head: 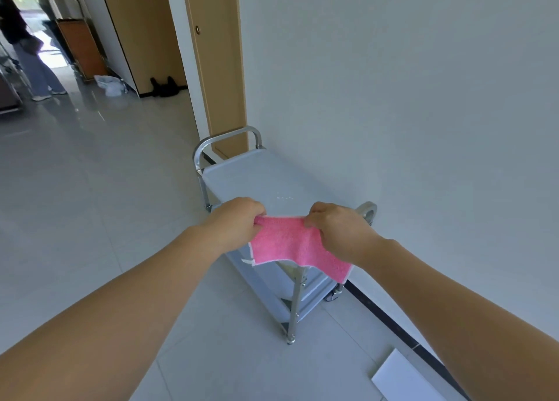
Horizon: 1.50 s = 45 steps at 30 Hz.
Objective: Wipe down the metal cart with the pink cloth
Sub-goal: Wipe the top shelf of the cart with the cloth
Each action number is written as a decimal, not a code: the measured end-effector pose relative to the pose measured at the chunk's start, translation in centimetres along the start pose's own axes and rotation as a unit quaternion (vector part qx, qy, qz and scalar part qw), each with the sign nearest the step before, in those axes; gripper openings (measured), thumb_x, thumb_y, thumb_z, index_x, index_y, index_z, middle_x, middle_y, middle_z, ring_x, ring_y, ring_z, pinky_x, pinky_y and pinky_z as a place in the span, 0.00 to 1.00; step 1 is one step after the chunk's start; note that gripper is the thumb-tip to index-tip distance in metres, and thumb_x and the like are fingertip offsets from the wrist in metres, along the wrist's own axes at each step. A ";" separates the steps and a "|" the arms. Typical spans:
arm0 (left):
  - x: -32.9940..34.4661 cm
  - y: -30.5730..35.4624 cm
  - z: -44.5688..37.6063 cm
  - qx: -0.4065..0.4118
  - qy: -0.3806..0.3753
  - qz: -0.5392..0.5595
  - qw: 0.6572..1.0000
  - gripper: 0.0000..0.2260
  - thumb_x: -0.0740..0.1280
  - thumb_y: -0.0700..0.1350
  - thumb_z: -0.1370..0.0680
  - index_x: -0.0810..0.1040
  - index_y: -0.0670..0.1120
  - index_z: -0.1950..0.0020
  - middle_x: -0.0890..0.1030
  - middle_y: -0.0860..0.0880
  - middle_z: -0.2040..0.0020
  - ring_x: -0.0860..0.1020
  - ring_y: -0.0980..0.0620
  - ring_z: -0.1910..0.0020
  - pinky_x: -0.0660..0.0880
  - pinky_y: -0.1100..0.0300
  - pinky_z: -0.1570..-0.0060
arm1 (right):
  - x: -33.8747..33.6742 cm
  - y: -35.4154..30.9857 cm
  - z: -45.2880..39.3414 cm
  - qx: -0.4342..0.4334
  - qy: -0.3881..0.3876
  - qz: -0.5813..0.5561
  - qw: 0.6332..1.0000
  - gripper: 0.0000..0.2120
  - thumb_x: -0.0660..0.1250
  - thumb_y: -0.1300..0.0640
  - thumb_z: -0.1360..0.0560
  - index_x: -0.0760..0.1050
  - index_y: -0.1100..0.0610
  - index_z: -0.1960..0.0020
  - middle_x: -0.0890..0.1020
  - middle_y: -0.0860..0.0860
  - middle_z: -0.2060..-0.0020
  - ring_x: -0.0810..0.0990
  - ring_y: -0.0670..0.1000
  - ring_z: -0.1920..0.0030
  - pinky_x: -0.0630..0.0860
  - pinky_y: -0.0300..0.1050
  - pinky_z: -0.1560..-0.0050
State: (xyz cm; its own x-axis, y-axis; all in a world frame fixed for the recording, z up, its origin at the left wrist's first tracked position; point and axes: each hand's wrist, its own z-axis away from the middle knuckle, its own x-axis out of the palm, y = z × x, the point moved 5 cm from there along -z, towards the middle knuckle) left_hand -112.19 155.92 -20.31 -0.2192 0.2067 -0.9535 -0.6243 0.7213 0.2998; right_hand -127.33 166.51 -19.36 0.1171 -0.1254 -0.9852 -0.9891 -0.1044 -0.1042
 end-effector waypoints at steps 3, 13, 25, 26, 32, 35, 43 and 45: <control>-0.6 -4.1 -2.0 -0.003 0.016 -0.010 1.000 0.07 0.62 0.41 0.24 0.78 0.46 0.49 0.78 0.48 0.53 0.76 0.47 0.53 0.73 0.54 0.56 | 1.1 -0.2 -3.5 0.024 -0.010 0.005 1.000 0.21 0.55 0.71 0.30 0.78 0.56 0.45 0.77 0.52 0.50 0.78 0.53 0.52 0.76 0.46 0.55; 1.0 -12.0 -13.7 0.016 0.014 0.028 0.999 0.06 0.64 0.45 0.22 0.79 0.47 0.50 0.80 0.48 0.54 0.75 0.49 0.58 0.72 0.55 0.60 | 6.9 6.0 -14.3 0.105 -0.043 -0.001 0.994 0.21 0.56 0.70 0.30 0.78 0.54 0.45 0.77 0.51 0.48 0.77 0.53 0.51 0.75 0.46 0.56; 3.8 -16.0 -28.8 0.132 -0.051 0.068 0.988 0.08 0.60 0.43 0.21 0.79 0.46 0.49 0.80 0.48 0.53 0.76 0.47 0.54 0.71 0.56 0.58 | 9.8 13.3 -22.8 0.263 -0.090 0.019 0.960 0.19 0.58 0.69 0.31 0.77 0.54 0.46 0.77 0.50 0.48 0.76 0.54 0.49 0.74 0.49 0.52; 4.4 -16.2 -29.8 0.148 -0.065 0.072 0.984 0.09 0.59 0.43 0.22 0.78 0.47 0.49 0.80 0.48 0.53 0.76 0.47 0.54 0.71 0.56 0.57 | 10.3 13.4 -23.0 0.287 -0.089 0.014 0.954 0.20 0.58 0.69 0.31 0.78 0.54 0.46 0.77 0.50 0.49 0.76 0.54 0.49 0.75 0.50 0.52; 7.2 -17.5 -32.8 0.257 -0.135 0.122 0.949 0.11 0.60 0.43 0.23 0.76 0.49 0.43 0.81 0.49 0.49 0.76 0.49 0.55 0.68 0.60 0.57 | 13.5 11.0 -22.1 0.423 -0.095 -0.018 0.901 0.22 0.56 0.71 0.32 0.79 0.52 0.48 0.77 0.49 0.53 0.78 0.53 0.53 0.77 0.49 0.55; 7.7 -17.1 -33.4 0.312 -0.141 0.139 0.929 0.11 0.61 0.44 0.23 0.75 0.48 0.42 0.80 0.51 0.48 0.72 0.54 0.59 0.68 0.60 0.57 | 13.8 10.8 -21.5 0.468 -0.059 -0.013 0.881 0.23 0.55 0.71 0.31 0.80 0.50 0.49 0.79 0.48 0.52 0.78 0.53 0.52 0.77 0.49 0.53; 14.6 -19.6 -35.3 0.315 -0.160 0.072 0.933 0.15 0.61 0.42 0.24 0.74 0.48 0.38 0.75 0.49 0.38 0.74 0.46 0.41 0.71 0.53 0.46 | 26.2 14.6 -19.8 0.571 -0.151 0.004 0.807 0.19 0.56 0.70 0.30 0.77 0.57 0.45 0.66 0.58 0.31 0.67 0.59 0.34 0.65 0.54 0.33; 15.7 -20.3 -35.7 0.307 -0.162 0.061 0.936 0.15 0.61 0.41 0.25 0.74 0.48 0.39 0.75 0.49 0.38 0.74 0.46 0.41 0.71 0.54 0.47 | 30.7 13.3 -18.8 0.601 -0.155 -0.051 0.782 0.21 0.58 0.64 0.26 0.70 0.52 0.35 0.59 0.57 0.27 0.60 0.60 0.29 0.60 0.59 0.30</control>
State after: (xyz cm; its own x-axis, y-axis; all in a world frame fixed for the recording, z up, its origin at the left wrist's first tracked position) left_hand -129.73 120.90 -40.38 0.0391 0.4304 -0.9018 -0.0401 0.9024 0.4290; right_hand -135.16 142.68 -48.46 0.3583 0.0881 -0.9294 -0.3669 0.9287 -0.0534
